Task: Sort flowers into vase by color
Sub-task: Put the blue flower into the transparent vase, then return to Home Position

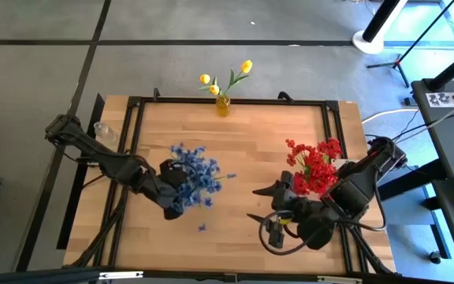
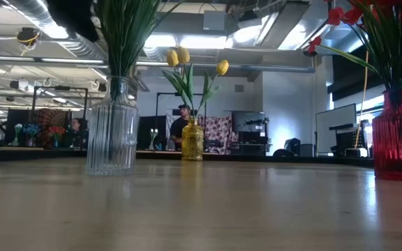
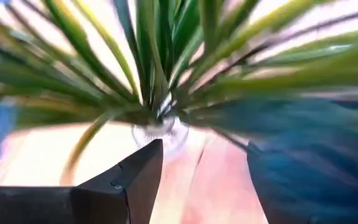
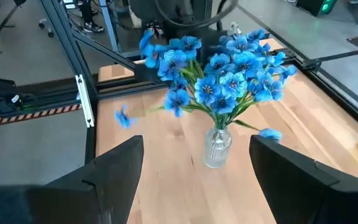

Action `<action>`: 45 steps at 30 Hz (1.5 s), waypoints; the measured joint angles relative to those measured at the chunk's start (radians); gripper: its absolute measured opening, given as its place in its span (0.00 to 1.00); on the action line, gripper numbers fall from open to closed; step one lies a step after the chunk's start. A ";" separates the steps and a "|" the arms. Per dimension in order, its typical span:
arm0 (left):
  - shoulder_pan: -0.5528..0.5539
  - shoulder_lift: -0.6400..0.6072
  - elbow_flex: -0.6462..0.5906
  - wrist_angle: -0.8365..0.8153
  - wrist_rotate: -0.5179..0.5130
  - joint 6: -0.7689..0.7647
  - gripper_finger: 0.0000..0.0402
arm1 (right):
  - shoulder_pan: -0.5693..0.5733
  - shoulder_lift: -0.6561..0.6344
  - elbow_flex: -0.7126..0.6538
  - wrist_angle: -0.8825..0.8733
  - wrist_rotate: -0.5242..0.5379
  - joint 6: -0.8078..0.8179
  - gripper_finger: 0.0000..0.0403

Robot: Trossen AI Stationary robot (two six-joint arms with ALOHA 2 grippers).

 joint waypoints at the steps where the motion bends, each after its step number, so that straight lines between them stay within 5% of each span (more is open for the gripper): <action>1: -0.013 0.000 0.013 -0.030 0.000 -0.015 0.57 | -0.001 0.000 0.000 0.000 -0.001 -0.008 0.73; 11: -0.115 -0.016 0.114 -0.167 0.048 -0.148 0.56 | -0.057 -0.001 -0.001 0.047 -0.081 -0.155 0.73; 19: -0.140 -0.169 0.235 -0.240 0.015 -0.256 0.56 | -0.162 -0.010 -0.001 0.153 -0.225 -0.346 0.73; 24: -0.126 -0.318 0.229 -0.059 -0.164 -0.160 0.55 | -0.252 -0.026 -0.001 0.205 -0.288 -0.482 0.72; 27: -0.029 -0.380 0.177 0.157 -0.194 0.006 0.49 | -0.311 -0.068 -0.001 0.223 -0.338 -0.549 0.68; 32: 0.214 -0.390 0.040 0.487 0.019 0.169 0.35 | -0.419 -0.130 -0.001 0.210 -0.477 -0.659 0.54; 38: 0.445 -0.455 -0.044 0.547 0.182 0.301 0.16 | -0.589 -0.183 -0.027 0.226 -0.722 -0.704 0.33; 45: 0.535 -0.714 -0.178 0.538 0.194 0.341 0.03 | -0.815 -0.347 -0.507 0.688 -0.989 -0.578 0.05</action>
